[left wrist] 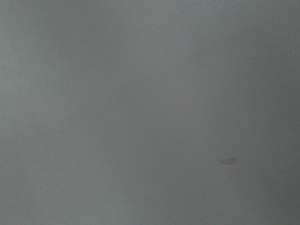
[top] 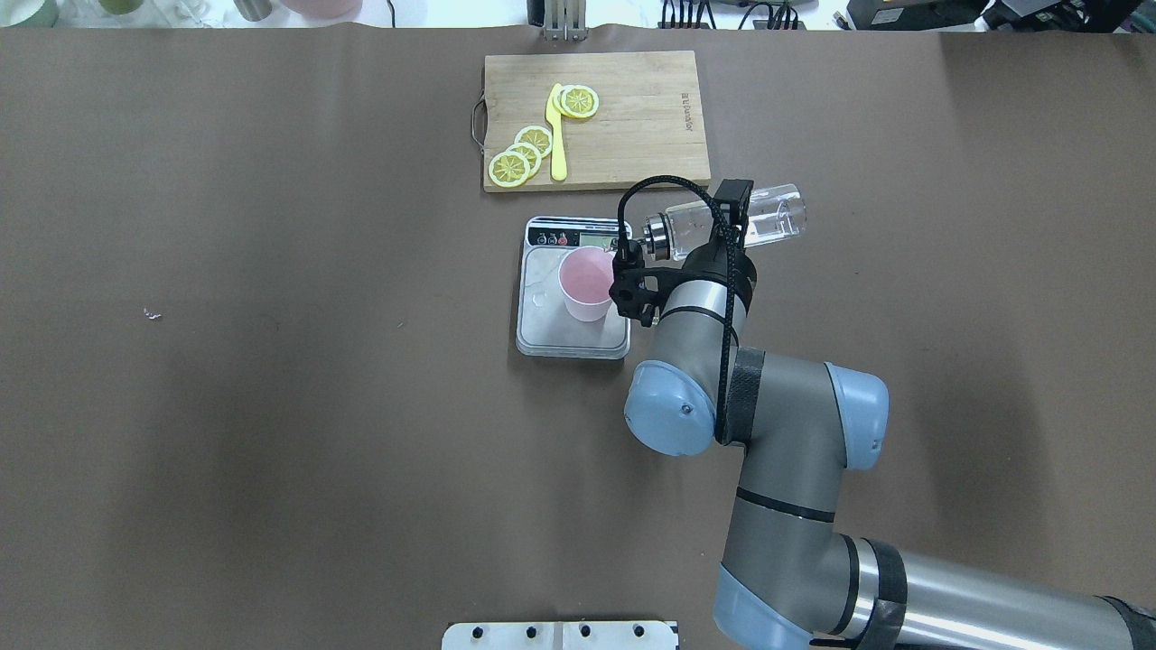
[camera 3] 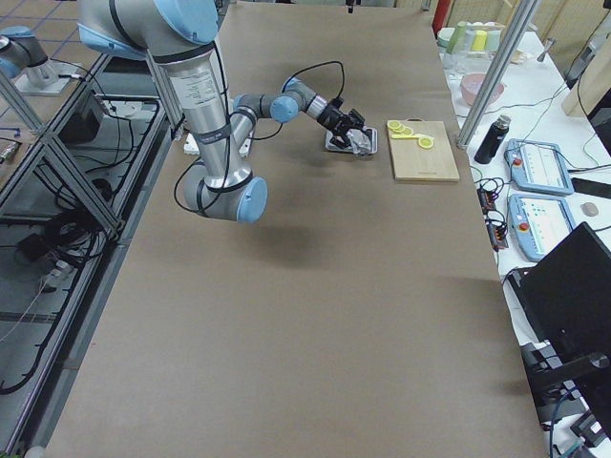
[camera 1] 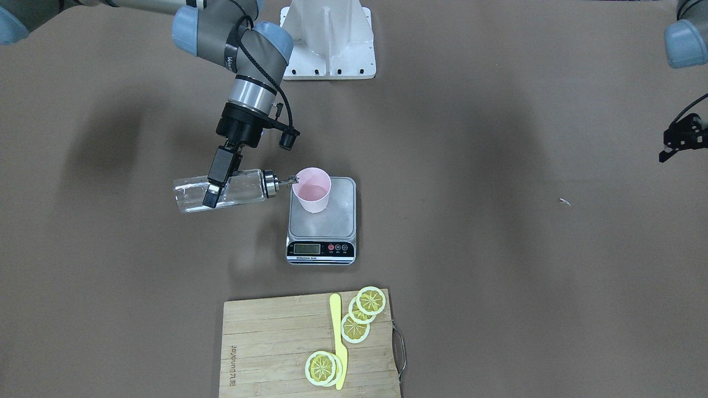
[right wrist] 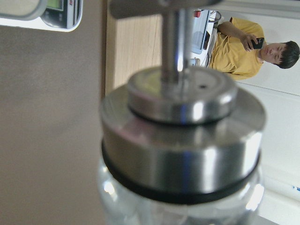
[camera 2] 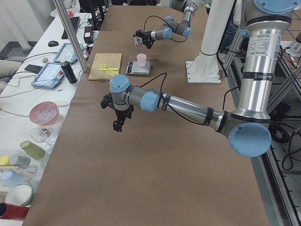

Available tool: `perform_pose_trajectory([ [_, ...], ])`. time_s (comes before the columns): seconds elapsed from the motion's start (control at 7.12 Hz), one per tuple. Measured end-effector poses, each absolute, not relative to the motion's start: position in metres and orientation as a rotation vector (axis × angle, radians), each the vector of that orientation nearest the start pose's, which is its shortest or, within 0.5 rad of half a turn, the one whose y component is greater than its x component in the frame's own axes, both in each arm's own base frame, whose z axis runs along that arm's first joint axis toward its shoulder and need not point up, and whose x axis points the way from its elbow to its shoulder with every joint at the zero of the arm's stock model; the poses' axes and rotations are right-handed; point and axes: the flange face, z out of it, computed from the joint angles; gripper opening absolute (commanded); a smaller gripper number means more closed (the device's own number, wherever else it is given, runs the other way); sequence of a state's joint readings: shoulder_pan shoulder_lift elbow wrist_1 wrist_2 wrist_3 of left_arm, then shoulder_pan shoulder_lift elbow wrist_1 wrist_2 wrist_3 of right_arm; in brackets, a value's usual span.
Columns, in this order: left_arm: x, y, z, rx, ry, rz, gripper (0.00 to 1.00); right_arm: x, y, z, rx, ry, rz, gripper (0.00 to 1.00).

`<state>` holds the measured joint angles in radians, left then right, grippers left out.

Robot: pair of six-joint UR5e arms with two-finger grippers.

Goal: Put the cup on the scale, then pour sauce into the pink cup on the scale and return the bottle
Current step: 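Tilt the sauce dispenser spout down over the pink cup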

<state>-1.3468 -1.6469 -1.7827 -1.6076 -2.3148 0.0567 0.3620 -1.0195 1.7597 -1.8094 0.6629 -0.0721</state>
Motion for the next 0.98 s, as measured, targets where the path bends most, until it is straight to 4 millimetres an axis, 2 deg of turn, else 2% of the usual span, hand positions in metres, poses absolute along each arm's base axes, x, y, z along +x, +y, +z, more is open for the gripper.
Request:
perform_pose_trajectory([
  [0.42,0.053,-0.528,0.513,0.248,0.765,0.386,0.99,-0.517,-0.419,0.265,0.911,0.522,-0.943,0.17],
  [0.98,0.052,-0.528,0.512,0.249,0.765,0.384,0.99,-0.505,-0.417,0.241,0.949,0.487,-0.91,0.17],
])
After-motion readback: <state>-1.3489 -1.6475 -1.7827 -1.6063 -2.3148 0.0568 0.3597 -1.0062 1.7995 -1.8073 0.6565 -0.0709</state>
